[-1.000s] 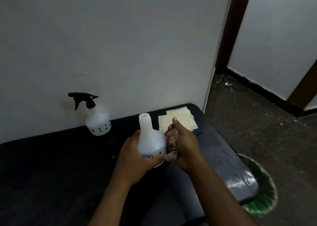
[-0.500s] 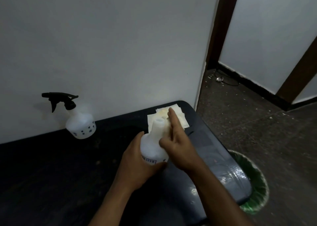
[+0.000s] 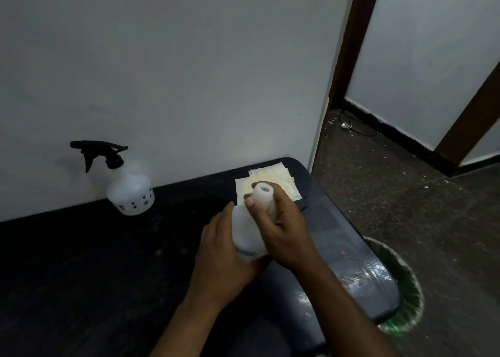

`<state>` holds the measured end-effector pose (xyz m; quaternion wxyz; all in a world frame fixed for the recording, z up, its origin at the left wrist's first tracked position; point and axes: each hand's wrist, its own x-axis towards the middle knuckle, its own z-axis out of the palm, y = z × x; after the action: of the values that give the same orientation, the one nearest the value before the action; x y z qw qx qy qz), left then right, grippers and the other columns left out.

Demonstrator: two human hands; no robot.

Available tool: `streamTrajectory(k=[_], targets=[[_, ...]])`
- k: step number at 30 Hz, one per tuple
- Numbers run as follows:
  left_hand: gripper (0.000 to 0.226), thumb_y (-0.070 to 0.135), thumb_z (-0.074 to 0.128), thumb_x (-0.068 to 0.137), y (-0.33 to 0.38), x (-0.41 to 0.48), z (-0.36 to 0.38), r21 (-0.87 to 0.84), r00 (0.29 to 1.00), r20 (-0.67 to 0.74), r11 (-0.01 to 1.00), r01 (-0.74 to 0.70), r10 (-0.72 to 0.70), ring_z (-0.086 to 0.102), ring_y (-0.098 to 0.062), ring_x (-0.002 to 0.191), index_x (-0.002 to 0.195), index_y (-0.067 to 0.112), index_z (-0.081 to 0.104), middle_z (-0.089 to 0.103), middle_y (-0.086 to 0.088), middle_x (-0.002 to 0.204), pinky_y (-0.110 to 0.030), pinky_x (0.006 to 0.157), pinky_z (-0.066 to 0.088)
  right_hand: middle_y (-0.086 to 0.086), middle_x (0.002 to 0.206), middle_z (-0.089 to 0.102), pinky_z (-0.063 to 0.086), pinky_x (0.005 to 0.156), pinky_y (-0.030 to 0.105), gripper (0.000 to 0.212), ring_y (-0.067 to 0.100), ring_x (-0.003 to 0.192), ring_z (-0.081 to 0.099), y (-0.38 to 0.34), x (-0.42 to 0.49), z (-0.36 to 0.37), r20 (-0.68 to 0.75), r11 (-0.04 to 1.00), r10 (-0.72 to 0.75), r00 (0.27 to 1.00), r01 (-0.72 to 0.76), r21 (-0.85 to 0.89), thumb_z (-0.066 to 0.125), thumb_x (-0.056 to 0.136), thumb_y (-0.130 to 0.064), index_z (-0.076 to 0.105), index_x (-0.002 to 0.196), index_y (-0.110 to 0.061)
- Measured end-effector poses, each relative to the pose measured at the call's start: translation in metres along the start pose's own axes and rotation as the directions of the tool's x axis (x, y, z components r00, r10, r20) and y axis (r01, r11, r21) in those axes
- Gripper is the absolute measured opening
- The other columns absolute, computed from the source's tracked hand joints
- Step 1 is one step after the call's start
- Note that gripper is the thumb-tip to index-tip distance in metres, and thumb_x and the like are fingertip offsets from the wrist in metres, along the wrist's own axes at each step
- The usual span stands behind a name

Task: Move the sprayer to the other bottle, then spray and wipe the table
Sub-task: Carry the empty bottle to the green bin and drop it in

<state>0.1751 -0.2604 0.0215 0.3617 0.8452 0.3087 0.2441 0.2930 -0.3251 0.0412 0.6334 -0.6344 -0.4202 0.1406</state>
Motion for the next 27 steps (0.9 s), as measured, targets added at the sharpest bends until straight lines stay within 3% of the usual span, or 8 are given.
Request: streamTrajectory(k=[5,9,13,16,18,21,25,27], targets=[[0.123,0.063,0.074,0.050,0.013,-0.006,0.004,-0.143,0.996,0.087,0.990,-0.011,0.024,0.037,-0.011,0.136,0.153,0.029,0.016,0.035,0.005,0.150,-0.039,0.107,0.043,-0.007,0.085,0.065,0.053,0.068,0.028,0.031,0.010,0.080,0.064,-0.004,0.007,-0.011,-0.141,0.985,-0.086,0.986,0.063,-0.161,0.056,0.089,-0.049,0.063,0.097,-0.020],[0.126,0.062,0.079,0.048,0.017,-0.005,0.005,-0.162,0.998,0.056,0.987,-0.009,0.018,0.040,-0.011,0.134,0.152,0.031,0.017,0.037,0.004,0.149,-0.041,0.105,0.046,-0.010,0.074,0.052,0.042,0.057,0.017,0.041,0.007,0.069,0.055,-0.006,0.009,-0.017,-0.216,0.929,-0.195,0.957,0.110,-0.352,0.052,0.088,-0.052,0.060,0.078,-0.013],[0.125,0.054,0.086,0.050,0.018,-0.003,0.006,-0.099,0.998,-0.022,0.994,-0.054,0.052,0.037,-0.011,0.131,0.151,0.033,0.016,0.037,0.004,0.147,-0.027,0.099,0.040,-0.005,0.069,0.054,0.042,0.052,0.020,0.047,0.009,0.063,0.054,-0.007,0.010,-0.022,-0.268,0.920,-0.220,0.938,0.108,-0.378,0.049,0.088,-0.054,0.058,0.073,-0.009],[0.124,0.060,0.079,0.050,0.021,-0.002,0.005,-0.080,0.996,-0.063,0.995,-0.066,0.061,0.033,-0.006,0.128,0.151,0.034,0.012,0.038,0.004,0.146,-0.015,0.091,0.034,-0.006,0.063,0.059,0.046,0.048,0.025,0.036,0.007,0.056,0.057,-0.011,0.014,-0.030,-0.316,0.933,-0.200,0.928,0.082,-0.351,0.058,0.086,-0.051,0.059,0.072,-0.018],[0.121,0.061,0.076,0.051,0.022,-0.001,0.004,-0.086,0.994,-0.078,0.993,-0.077,0.071,0.036,-0.009,0.131,0.152,0.031,0.015,0.041,0.003,0.146,-0.018,0.093,0.040,-0.011,0.066,0.065,0.053,0.050,0.028,0.020,0.004,0.059,0.063,-0.013,0.017,-0.040,-0.354,0.943,-0.182,0.917,0.061,-0.326,0.067,0.082,-0.046,0.063,0.078,-0.027],[0.112,0.054,0.080,0.058,0.017,0.000,0.001,-0.074,0.990,-0.124,0.995,-0.073,0.064,0.043,-0.015,0.130,0.151,0.025,0.024,0.047,0.002,0.142,-0.040,0.099,0.049,-0.007,0.070,0.068,0.056,0.051,0.036,0.025,0.008,0.061,0.066,-0.014,0.022,-0.065,-0.355,0.914,-0.176,0.918,0.019,-0.404,0.068,0.077,-0.051,0.065,0.082,-0.026],[0.094,0.044,0.083,0.065,0.013,0.001,0.001,-0.066,0.982,-0.177,0.995,-0.078,0.066,0.051,-0.014,0.122,0.145,0.021,0.038,0.050,0.013,0.127,-0.035,0.094,0.050,-0.007,0.069,0.066,0.046,0.044,0.024,0.042,0.003,0.057,0.060,-0.013,0.029,-0.124,-0.291,0.792,-0.195,0.937,-0.024,-0.610,0.061,0.076,-0.060,0.067,0.087,-0.020],[0.081,0.036,0.083,0.067,0.014,0.001,0.002,-0.056,0.981,-0.177,0.994,-0.090,0.079,0.055,-0.015,0.115,0.138,0.019,0.047,0.052,0.011,0.123,-0.028,0.088,0.048,-0.005,0.069,0.064,0.045,0.047,0.026,0.040,0.006,0.058,0.059,-0.009,0.029,-0.160,-0.255,0.720,-0.139,0.957,-0.079,-0.689,0.062,0.077,-0.058,0.067,0.086,-0.019]])
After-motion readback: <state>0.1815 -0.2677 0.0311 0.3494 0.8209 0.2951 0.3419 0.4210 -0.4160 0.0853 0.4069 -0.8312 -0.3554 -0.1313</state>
